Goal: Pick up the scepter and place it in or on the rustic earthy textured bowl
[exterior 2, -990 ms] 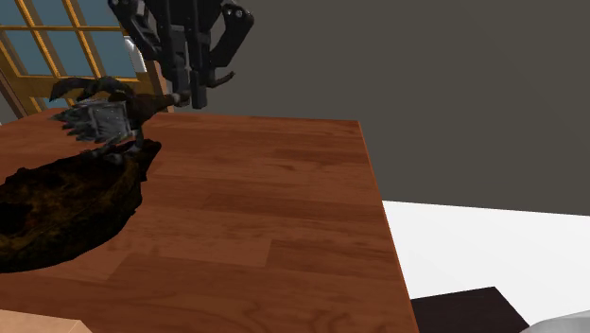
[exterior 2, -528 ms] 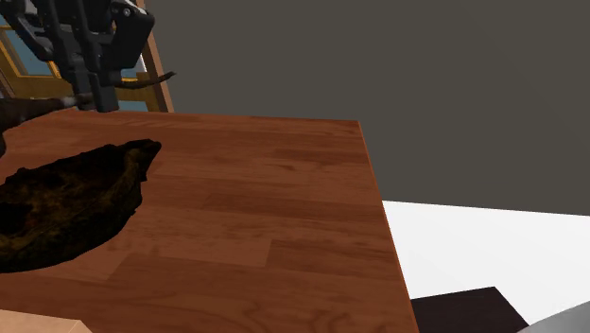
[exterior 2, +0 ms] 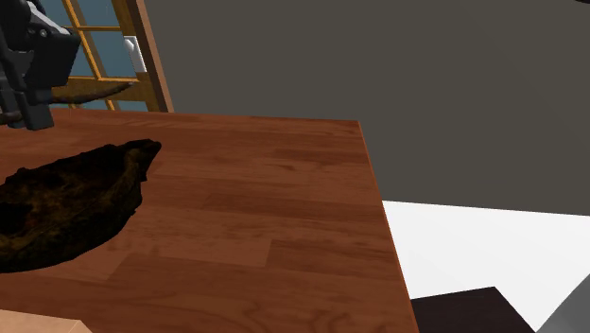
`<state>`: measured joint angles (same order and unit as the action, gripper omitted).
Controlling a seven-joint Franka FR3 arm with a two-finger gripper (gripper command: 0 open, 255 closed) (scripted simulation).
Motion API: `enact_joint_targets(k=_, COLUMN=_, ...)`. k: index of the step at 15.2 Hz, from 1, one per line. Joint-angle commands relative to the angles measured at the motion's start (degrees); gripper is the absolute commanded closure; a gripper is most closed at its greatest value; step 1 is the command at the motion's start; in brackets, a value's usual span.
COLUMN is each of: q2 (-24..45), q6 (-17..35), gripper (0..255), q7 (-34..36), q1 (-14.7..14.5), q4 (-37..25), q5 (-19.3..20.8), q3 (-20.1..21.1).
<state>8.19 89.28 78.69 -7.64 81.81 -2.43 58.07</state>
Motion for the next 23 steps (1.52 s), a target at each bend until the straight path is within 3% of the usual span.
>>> enact_joint_targets(k=1, q2=-0.3, q6=1.5, gripper=255, q7=-0.3, q1=0.2, q4=1.7, q5=-0.3, q3=0.0)
enact_joint_targets(k=10, q2=-3.2, q6=8.9, gripper=255, q7=-2.9, q1=2.1, q4=10.9, q5=-2.9, q3=-0.4)
enact_joint_targets(k=18, q2=-3.2, q6=8.9, gripper=255, q7=-2.9, q1=2.1, q4=10.9, q5=-2.9, q3=-0.4)
enact_joint_targets(k=19, q2=-3.2, q6=8.9, gripper=0, q7=-2.9, q1=2.1, q4=10.9, q5=-2.9, q3=-0.4)
enact_joint_targets(k=23, q2=-3.2, q6=8.9, gripper=0, q7=-2.9, q1=2.1, q4=10.9, q5=-2.9, q3=-0.4)
